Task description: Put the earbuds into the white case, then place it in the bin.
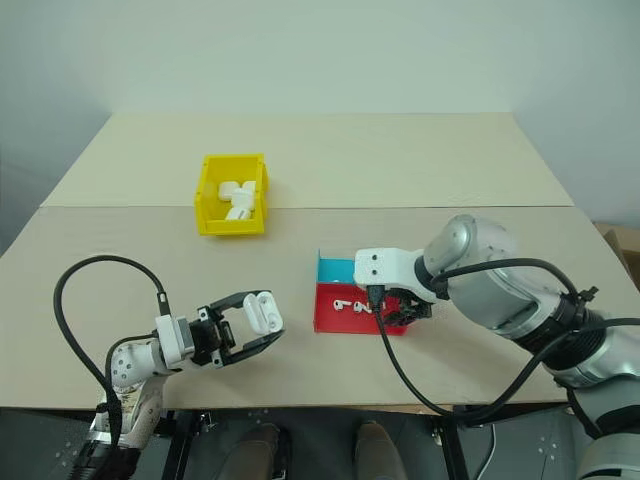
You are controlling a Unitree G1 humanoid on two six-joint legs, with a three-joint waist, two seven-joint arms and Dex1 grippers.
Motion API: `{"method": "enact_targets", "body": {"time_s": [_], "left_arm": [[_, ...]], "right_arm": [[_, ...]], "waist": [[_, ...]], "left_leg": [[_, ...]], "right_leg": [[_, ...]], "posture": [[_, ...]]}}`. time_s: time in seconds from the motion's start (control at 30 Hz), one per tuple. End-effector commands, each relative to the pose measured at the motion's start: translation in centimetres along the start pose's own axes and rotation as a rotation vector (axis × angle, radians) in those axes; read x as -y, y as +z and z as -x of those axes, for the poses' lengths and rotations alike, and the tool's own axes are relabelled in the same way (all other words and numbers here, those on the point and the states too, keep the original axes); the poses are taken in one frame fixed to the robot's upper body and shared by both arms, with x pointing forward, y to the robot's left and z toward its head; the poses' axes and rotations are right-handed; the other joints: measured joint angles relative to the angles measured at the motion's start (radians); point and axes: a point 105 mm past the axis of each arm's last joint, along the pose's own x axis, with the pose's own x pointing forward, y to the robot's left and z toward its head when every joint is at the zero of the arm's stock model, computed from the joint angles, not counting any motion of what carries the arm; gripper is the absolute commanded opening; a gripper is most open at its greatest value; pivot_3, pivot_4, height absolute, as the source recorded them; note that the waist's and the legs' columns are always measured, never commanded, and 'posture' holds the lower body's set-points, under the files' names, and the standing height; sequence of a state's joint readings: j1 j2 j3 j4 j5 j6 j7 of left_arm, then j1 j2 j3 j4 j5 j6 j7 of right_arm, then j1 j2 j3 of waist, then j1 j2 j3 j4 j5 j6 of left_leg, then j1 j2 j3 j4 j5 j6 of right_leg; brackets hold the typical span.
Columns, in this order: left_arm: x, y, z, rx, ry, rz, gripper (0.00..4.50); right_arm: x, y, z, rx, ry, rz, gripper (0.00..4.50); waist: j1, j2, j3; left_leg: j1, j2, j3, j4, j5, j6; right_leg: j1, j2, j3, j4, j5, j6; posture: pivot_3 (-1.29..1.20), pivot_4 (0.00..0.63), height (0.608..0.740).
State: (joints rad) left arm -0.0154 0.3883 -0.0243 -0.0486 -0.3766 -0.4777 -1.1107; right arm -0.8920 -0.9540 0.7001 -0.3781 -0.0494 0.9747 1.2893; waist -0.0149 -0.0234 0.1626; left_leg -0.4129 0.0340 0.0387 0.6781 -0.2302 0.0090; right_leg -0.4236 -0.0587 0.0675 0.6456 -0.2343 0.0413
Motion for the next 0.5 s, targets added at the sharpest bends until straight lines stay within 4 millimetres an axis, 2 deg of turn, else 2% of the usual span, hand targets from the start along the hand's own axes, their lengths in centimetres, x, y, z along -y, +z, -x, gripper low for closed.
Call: {"method": "enact_targets", "body": {"time_s": [0.03,0.1,0.2,0.5], "left_arm": [[0.3,0.7,-0.2,0.026,0.005,-0.013,2.76],[0.3,0.6,-0.2,0.02,0.01,-0.014,2.76],[0.4,0.4,0.0,0.005,0.011,-0.02,2.76],[0.6,0.4,0.0,-0.015,0.036,-0.026,2.76]], "right_arm": [[0.8,0.7,0.3,0.007,-0.06,0.0,2.93],[0.9,1.0,0.2,0.013,-0.065,-0.008,2.93],[1.0,1.3,-0.2,0.013,-0.068,-0.005,2.35],[0.9,2.3,-1.1,0.029,-0.071,-0.005,2.35]], "waist": [[-0.001,0.0,0.0],[-0.002,0.0,0.0],[-0.001,0.0,0.0],[-0.002,0.0,0.0]], "left_leg": [[0.0,0.0,0.0,0.0,0.0,0.0],[0.0,0.0,0.0,0.0,0.0,0.0],[0.0,0.0,0.0,0.0,0.0,0.0],[0.0,0.0,0.0,0.0,0.0,0.0]], "right_leg": [[0.0,0.0,0.0,0.0,0.0,0.0],[0.0,0.0,0.0,0.0,0.0,0.0],[0.0,0.0,0.0,0.0,0.0,0.0],[0.0,0.0,0.0,0.0,0.0,0.0]], "posture": [[0.0,0.15,0.74],[0.0,0.15,0.74],[0.0,0.15,0.74],[0.0,0.15,0.74]]}}
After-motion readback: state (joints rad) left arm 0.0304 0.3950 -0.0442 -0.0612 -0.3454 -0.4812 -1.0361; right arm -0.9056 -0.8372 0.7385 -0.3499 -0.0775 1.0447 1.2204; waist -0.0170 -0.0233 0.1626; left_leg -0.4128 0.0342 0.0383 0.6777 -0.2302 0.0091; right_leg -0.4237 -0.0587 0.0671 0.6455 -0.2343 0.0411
